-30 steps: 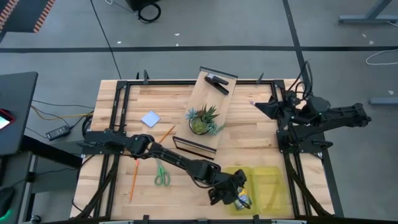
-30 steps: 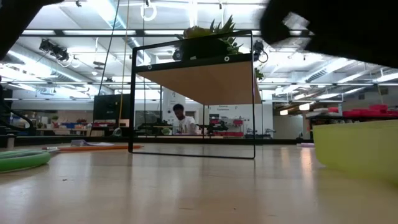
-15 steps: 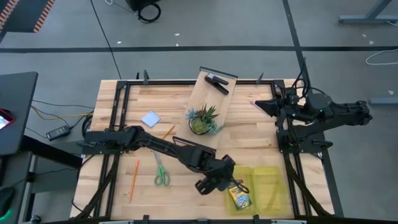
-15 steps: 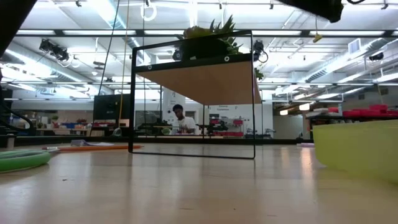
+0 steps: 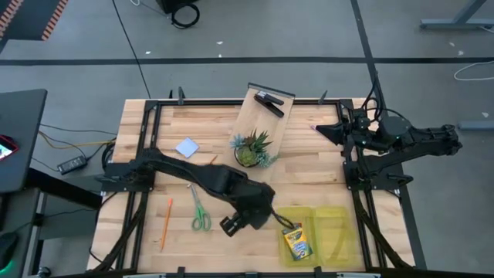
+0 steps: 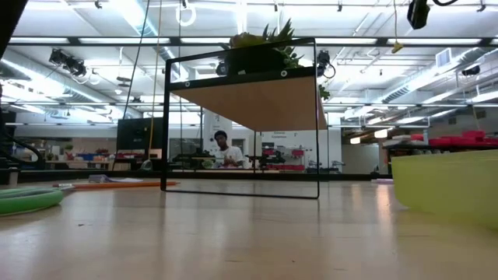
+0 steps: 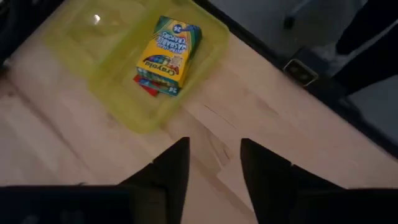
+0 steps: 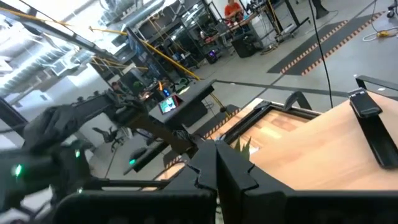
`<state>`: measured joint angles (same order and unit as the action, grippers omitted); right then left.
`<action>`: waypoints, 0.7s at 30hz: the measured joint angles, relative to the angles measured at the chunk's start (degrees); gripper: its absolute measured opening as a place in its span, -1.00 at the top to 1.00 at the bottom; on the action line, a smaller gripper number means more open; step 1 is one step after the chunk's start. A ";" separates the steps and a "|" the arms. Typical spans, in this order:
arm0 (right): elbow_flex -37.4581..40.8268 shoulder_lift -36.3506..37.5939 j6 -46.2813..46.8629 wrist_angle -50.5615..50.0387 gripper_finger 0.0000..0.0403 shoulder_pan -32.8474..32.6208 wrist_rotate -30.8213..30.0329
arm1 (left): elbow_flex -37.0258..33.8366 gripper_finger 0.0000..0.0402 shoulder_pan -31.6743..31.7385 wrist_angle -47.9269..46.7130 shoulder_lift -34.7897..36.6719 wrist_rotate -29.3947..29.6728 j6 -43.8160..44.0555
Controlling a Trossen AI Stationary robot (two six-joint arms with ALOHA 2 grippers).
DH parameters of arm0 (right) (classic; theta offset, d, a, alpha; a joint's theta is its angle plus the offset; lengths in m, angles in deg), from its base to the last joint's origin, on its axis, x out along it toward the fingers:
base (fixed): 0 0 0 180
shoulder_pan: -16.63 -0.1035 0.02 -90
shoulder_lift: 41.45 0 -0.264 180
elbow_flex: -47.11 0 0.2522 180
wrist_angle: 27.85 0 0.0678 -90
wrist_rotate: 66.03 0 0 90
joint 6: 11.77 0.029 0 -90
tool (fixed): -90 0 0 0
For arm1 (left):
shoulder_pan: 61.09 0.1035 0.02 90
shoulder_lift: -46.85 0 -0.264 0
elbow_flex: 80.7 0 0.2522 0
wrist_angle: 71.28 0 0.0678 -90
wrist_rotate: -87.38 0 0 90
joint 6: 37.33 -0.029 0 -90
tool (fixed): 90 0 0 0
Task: Pack school essentials
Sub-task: Put the top orange pencil into the yellow supply box
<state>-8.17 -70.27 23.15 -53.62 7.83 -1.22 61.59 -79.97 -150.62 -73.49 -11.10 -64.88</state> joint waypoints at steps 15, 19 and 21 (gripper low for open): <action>0.00 -0.04 0.49 0.56 0.96 0.02 -0.59 | -0.02 0.78 7.28 -3.06 12.83 -2.97 8.26; 0.00 -0.04 0.65 0.66 0.96 0.02 -0.68 | -0.04 0.92 10.41 -4.29 16.98 -3.00 8.92; 0.00 -0.04 0.66 1.13 0.96 0.02 -0.68 | -0.04 0.97 11.90 -4.63 19.24 -3.37 8.99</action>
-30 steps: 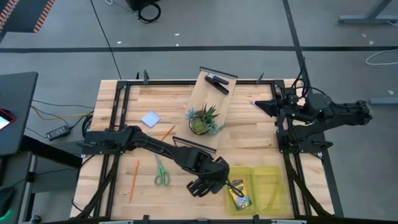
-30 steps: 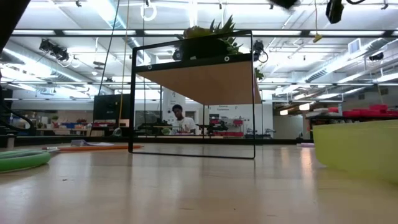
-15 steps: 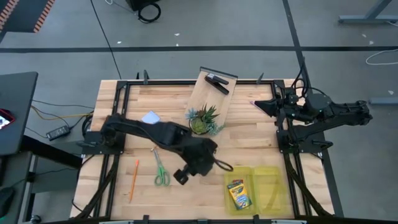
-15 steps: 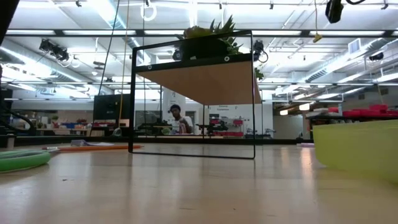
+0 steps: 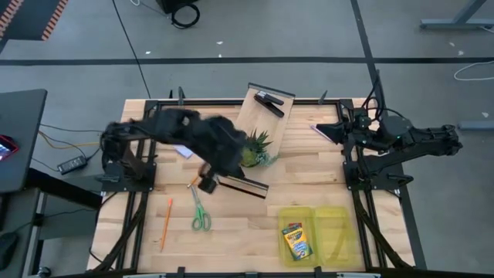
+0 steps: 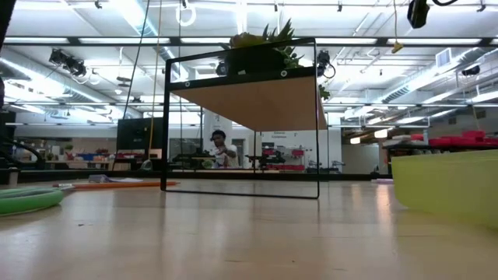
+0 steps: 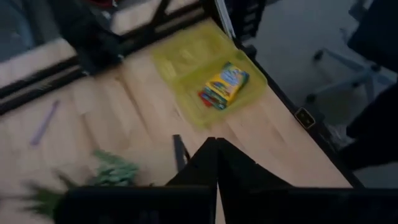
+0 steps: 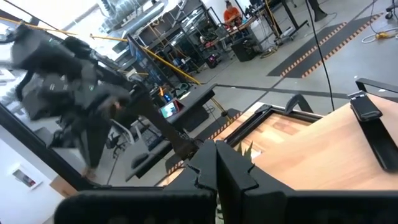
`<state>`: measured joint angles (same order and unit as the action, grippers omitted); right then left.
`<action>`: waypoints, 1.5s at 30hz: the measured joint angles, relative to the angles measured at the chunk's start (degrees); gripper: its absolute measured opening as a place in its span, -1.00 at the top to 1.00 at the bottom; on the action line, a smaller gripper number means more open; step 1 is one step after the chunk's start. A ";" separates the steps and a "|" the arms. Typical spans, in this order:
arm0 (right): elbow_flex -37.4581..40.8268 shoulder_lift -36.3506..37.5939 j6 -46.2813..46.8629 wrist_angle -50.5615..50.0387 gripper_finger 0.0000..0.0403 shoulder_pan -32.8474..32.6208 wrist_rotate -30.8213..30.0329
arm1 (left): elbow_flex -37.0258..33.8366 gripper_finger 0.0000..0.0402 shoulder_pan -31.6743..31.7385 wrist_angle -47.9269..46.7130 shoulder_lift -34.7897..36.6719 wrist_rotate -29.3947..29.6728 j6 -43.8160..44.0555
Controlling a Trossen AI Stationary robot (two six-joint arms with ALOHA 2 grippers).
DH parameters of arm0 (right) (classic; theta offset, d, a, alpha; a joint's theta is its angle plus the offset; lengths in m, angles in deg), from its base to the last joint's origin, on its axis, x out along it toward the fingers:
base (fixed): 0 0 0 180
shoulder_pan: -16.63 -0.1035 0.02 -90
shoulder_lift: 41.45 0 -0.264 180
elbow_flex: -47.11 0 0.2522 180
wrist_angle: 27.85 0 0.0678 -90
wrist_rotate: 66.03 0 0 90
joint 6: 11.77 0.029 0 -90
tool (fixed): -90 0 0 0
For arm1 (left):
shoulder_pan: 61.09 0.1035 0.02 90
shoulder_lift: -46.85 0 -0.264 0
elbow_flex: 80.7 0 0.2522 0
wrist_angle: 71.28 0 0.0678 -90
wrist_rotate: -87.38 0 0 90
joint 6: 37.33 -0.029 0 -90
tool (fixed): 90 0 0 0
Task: Pack school essentials
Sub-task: Put the top orange pencil into the yellow supply box
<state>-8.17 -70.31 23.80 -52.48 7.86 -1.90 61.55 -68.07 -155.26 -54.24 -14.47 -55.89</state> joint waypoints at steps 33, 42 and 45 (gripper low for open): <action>0.00 -2.01 -0.87 2.49 0.96 0.00 -0.04 | -46.22 0.95 8.18 11.00 36.19 1.10 12.42; 0.00 -2.38 -1.03 2.42 0.96 0.01 -0.04 | -59.26 0.87 8.18 11.75 44.30 5.44 26.77; 0.00 -2.38 -1.09 2.43 0.96 0.00 -0.05 | -63.33 0.85 8.16 12.32 46.11 7.09 29.87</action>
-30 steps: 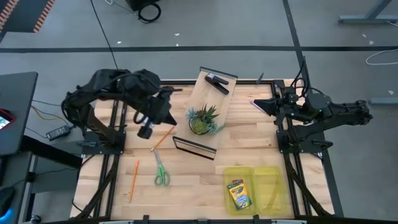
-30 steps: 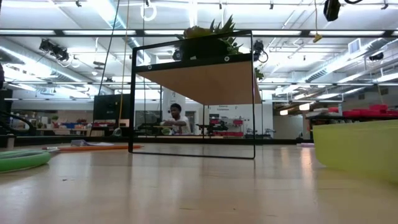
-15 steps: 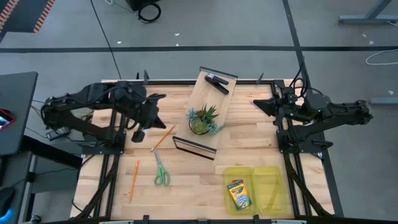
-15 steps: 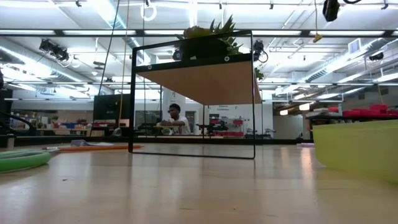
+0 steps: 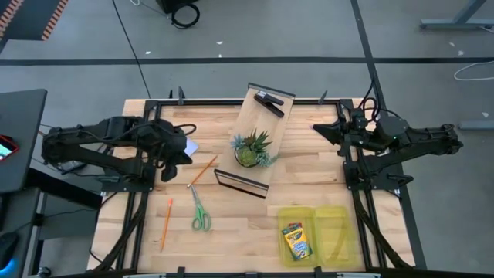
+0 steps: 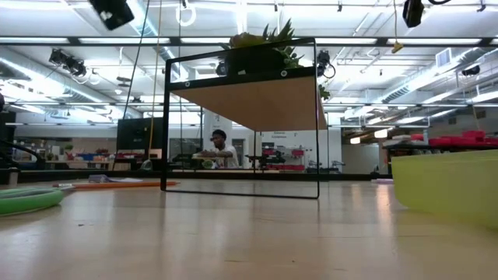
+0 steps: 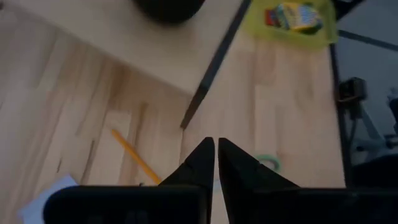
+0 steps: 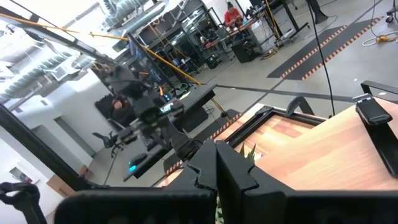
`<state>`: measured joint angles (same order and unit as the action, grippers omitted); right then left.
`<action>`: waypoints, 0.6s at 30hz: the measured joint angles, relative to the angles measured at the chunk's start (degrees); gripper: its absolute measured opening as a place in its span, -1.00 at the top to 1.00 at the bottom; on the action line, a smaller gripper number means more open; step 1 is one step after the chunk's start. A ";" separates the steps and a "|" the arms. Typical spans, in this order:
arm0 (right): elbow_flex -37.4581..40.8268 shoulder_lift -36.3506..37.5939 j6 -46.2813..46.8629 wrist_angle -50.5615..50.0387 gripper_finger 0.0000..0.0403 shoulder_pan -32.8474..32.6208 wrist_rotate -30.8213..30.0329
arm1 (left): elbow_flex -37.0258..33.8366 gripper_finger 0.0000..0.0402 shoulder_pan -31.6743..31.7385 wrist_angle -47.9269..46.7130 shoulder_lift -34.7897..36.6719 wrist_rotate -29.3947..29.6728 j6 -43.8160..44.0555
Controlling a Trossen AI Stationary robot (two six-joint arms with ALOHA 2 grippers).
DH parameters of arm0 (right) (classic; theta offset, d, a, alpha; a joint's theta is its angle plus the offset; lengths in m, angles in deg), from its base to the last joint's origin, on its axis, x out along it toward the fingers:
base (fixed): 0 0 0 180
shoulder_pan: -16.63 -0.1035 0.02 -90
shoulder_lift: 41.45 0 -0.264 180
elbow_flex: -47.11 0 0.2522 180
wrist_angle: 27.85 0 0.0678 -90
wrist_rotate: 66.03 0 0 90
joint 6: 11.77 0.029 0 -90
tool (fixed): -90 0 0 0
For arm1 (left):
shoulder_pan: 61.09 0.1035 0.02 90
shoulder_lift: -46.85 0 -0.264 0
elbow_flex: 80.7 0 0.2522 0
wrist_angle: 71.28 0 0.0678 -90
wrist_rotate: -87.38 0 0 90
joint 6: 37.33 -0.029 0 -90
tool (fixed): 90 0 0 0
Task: Pack school essentials
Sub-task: Put the top orange pencil into the yellow supply box
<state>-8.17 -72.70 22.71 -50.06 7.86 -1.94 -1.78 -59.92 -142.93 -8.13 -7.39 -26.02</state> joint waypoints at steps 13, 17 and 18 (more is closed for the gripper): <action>0.00 -0.02 -0.15 1.33 0.96 0.00 -2.58 | -21.17 0.42 0.00 16.38 7.09 8.54 10.14; 0.00 -0.02 -0.06 1.34 0.96 0.01 -2.58 | -26.63 0.21 -0.60 20.85 8.08 12.24 10.76; 0.00 -0.02 -0.04 1.34 0.96 0.02 -2.58 | -27.99 0.18 -0.97 22.65 8.50 13.62 10.75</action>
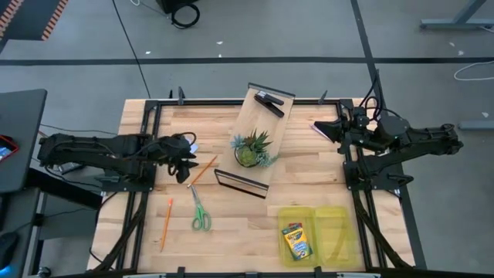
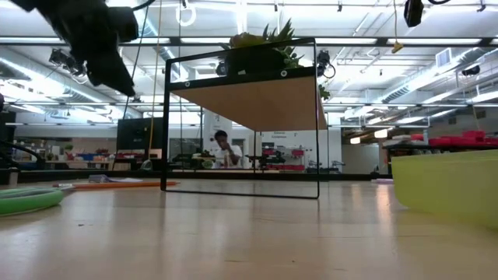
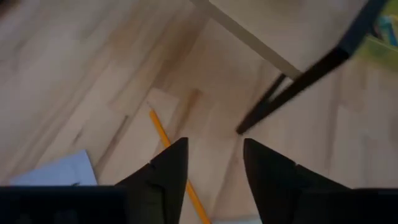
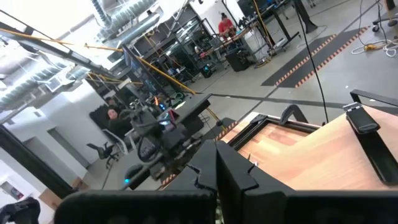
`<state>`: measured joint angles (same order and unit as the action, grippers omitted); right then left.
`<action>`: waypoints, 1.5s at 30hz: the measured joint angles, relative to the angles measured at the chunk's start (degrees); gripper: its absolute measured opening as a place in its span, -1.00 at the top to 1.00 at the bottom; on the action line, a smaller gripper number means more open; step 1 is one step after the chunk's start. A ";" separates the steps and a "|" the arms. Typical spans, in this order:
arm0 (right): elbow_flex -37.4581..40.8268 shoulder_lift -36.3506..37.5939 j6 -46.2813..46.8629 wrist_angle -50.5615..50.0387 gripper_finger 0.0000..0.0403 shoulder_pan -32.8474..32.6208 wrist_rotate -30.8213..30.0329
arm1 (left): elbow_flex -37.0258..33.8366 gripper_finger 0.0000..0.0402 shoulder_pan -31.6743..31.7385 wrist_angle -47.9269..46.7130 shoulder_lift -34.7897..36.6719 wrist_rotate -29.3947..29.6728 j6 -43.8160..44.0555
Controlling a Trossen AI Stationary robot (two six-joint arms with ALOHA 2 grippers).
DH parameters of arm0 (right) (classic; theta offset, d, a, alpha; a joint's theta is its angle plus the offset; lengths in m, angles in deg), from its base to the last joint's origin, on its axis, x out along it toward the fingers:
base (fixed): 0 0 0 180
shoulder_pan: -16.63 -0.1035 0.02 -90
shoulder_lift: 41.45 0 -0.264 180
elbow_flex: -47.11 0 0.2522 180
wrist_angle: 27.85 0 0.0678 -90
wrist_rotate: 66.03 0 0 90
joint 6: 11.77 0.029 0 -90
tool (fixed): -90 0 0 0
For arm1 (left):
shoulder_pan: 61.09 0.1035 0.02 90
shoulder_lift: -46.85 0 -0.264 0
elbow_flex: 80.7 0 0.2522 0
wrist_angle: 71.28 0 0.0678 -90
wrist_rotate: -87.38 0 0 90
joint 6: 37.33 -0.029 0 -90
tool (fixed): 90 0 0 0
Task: Pack school essentials
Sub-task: Put the top orange pencil into the yellow supply box
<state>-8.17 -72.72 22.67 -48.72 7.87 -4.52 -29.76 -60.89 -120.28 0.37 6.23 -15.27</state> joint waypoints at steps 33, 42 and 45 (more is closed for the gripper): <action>0.00 0.00 -0.59 0.00 0.96 -0.02 0.02 | -24.82 0.06 -7.77 27.16 -2.58 11.86 7.81; 0.00 0.00 -0.55 0.00 0.96 -0.02 0.02 | -24.80 0.10 -7.80 35.64 -13.68 15.31 4.29; 0.00 0.00 -0.60 0.00 0.96 -0.02 0.00 | -24.80 0.14 -7.80 38.91 -16.93 15.53 4.31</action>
<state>-8.17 -72.72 22.07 -48.73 7.86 -4.52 -54.56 -68.68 -81.37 -16.56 21.76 -10.96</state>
